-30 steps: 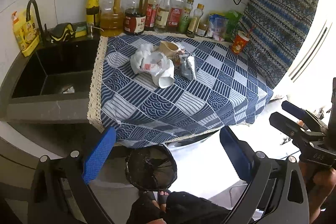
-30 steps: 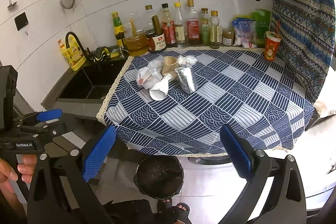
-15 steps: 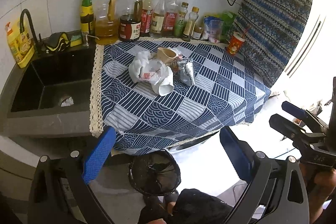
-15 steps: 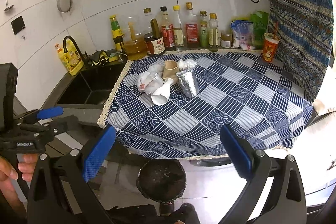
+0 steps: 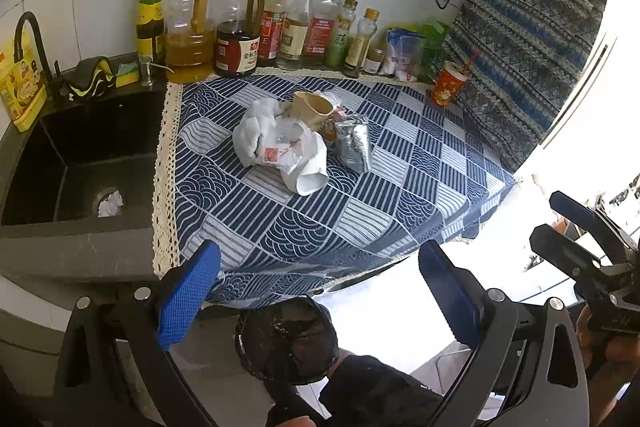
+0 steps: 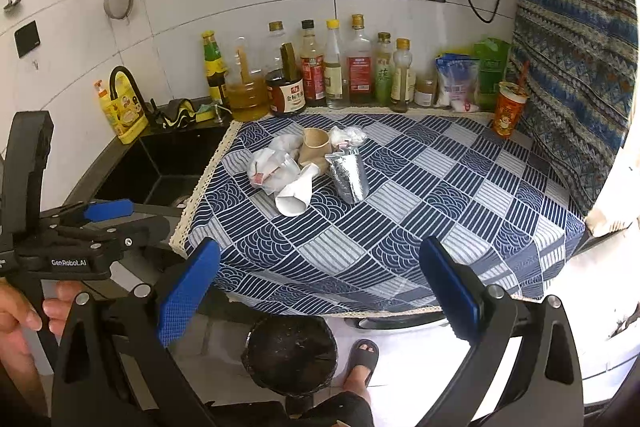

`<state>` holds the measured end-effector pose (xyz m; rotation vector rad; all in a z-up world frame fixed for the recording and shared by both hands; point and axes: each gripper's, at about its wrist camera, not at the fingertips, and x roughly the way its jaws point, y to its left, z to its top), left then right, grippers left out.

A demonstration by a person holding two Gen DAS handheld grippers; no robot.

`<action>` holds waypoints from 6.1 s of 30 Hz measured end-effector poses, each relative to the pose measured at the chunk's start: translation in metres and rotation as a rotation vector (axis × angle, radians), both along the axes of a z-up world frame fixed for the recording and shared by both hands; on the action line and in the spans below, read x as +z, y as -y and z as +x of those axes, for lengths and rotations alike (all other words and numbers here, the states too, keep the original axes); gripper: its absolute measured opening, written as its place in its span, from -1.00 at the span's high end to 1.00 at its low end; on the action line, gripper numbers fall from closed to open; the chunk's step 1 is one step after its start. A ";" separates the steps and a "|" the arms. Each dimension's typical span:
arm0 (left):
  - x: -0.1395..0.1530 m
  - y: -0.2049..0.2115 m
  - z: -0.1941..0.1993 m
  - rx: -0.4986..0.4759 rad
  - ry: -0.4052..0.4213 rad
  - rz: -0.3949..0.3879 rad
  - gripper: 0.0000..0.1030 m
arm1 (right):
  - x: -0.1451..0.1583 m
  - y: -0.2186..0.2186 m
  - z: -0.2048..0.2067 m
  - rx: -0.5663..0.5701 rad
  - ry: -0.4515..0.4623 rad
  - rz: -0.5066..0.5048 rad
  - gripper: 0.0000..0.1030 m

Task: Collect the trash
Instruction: 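Close the left tool on the white tissue while the right tool grasps the silver foil pouch, then lift the tissue with the left tool while the right tool lifts the foil pouch, then carry both items over the black trash bin and open both tools, then move both open tools back up to the tablecloth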

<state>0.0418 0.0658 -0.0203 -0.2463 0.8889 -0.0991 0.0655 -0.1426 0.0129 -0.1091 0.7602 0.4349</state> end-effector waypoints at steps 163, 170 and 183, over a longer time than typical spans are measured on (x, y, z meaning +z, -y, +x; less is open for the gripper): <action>-0.310 -0.052 -0.030 0.257 -0.562 -0.512 -0.15 | -0.310 -0.036 0.020 0.160 -0.721 0.096 -0.63; -0.308 -0.063 -0.034 0.290 -0.569 -0.491 -0.15 | -0.302 -0.032 0.024 0.150 -0.711 0.097 -0.63; -0.292 -0.058 -0.027 0.244 -0.559 -0.438 -0.24 | -0.280 -0.030 0.023 0.144 -0.684 0.093 -0.64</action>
